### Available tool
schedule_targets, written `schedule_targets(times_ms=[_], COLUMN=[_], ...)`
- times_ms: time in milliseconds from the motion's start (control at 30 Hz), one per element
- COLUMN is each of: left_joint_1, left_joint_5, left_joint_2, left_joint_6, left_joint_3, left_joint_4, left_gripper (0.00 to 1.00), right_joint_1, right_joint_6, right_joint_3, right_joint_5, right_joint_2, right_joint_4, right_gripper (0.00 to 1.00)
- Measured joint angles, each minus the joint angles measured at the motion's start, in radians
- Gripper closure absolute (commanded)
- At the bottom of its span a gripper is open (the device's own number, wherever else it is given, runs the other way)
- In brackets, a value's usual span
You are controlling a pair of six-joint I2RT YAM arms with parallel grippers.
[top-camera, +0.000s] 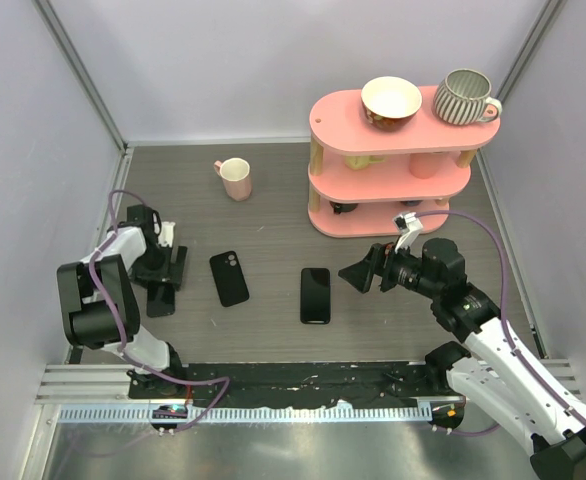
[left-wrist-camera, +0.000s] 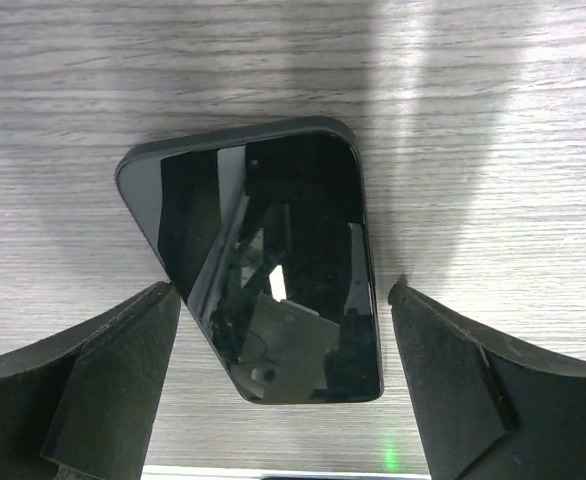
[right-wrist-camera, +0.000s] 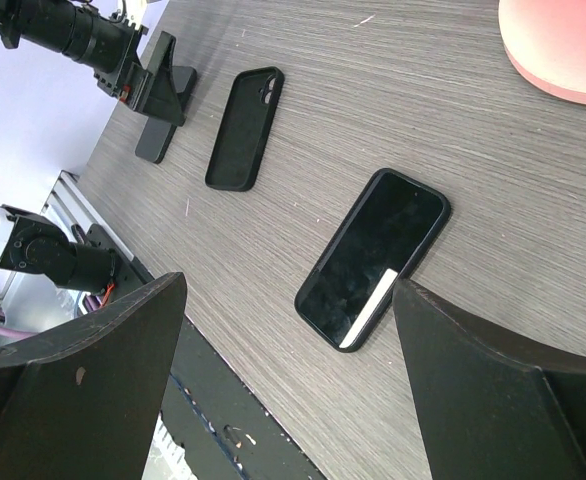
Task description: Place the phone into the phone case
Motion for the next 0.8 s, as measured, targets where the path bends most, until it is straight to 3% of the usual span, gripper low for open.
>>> schedule_targets(times_ms=[633,733,800], left_joint_1=[0.002,-0.013,-0.025], left_joint_5=[0.048,0.055,0.055], left_joint_2=[0.06,0.064,0.064], left_joint_6=[-0.003,-0.021,-0.03], left_joint_3=[0.062,0.086,0.1], left_joint_4=[-0.04,-0.029,-0.023], left_gripper=[0.34,0.48,0.48], right_joint_1=[0.0,0.0,0.0], right_joint_6=[0.0,0.0,0.0], right_joint_3=[0.0,0.0,0.0], right_joint_5=[0.003,0.004,0.004], right_joint_2=[0.004,0.01,0.012], right_joint_4=[0.0,0.0,0.0], right_gripper=[0.09,0.09,0.1])
